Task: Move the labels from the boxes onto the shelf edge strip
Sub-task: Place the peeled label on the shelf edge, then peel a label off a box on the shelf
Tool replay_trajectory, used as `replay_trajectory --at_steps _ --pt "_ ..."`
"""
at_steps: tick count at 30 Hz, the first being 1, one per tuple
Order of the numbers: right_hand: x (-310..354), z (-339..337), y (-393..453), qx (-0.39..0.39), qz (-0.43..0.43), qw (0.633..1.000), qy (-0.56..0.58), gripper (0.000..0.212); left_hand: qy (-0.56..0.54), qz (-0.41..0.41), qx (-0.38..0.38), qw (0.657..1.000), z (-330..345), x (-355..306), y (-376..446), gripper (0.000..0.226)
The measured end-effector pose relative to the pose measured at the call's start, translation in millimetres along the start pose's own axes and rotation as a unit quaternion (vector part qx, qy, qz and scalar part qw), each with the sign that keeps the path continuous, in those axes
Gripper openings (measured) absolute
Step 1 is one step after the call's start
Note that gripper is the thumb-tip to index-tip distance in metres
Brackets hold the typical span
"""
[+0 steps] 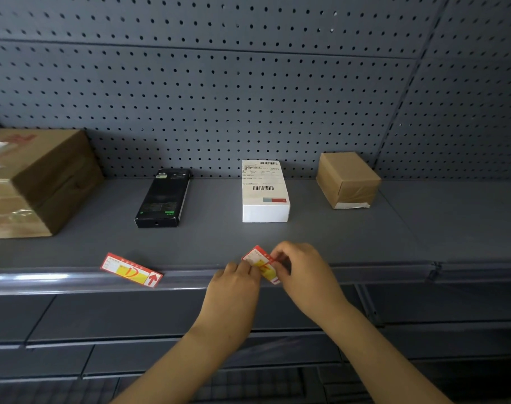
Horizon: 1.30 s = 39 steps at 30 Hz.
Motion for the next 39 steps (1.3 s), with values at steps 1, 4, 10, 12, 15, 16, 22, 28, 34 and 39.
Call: replay_trajectory --at_steps 1,4,10,12,15,16,22,28,34,39 --pt "1.0 0.5 -0.2 0.005 0.000 1.000 0.002 0.013 -0.005 0.000 -0.012 1.000 -2.3 0.7 -2.9 0.048" --pt "6.6 -3.5 -3.8 -0.007 -0.013 1.000 0.003 0.018 -0.038 0.010 -0.032 0.999 -8.8 6.3 -8.3 0.045" --pt "55.0 -7.9 -8.4 -0.091 -0.087 0.990 -0.063 0.019 -0.038 -0.049 -0.053 0.997 -22.1 43.6 -28.5 0.032" --pt "80.7 5.1 -4.2 -0.067 -0.116 0.988 -0.073 0.019 -0.042 -0.083 -0.064 0.994 -26.1 66.5 -45.1 0.028" --pt "128.4 30.9 2.1 -0.032 -0.155 0.982 -0.106 0.019 -0.042 -0.143 -0.080 0.986 -30.2 113.2 -77.1 0.028" --pt "146.3 40.6 4.1 -0.017 -0.171 0.979 -0.111 0.016 -0.039 -0.166 -0.077 0.982 -29.3 131.2 -89.1 0.028" --pt "259.2 117.2 23.1 0.109 -0.255 0.952 -0.129 0.023 -0.046 -0.303 -0.034 0.951 -12.7 248.6 -179.9 0.023" --pt "395.0 191.7 39.3 0.130 -0.333 0.926 -0.118 0.023 -0.039 -0.389 -0.038 0.920 -4.0 358.3 -287.4 0.021" --pt "518.1 253.4 42.4 0.146 -0.399 0.898 -0.117 0.021 -0.042 -0.467 -0.040 0.882 5.4 451.1 -381.7 0.024" --pt "592.2 299.0 66.1 0.172 -0.431 0.878 -0.117 0.019 -0.053 -0.498 -0.059 0.864 11.6 517.2 -423.2 0.025"
Point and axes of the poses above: each hand's wrist, its own y-axis towards the middle knuckle, its own z-axis out of the palm, x = y × z, the point moved 7 cm from there along y, towards the middle knuckle, and after that the axes turned 15 degrees about x, right-handed, at the moved point
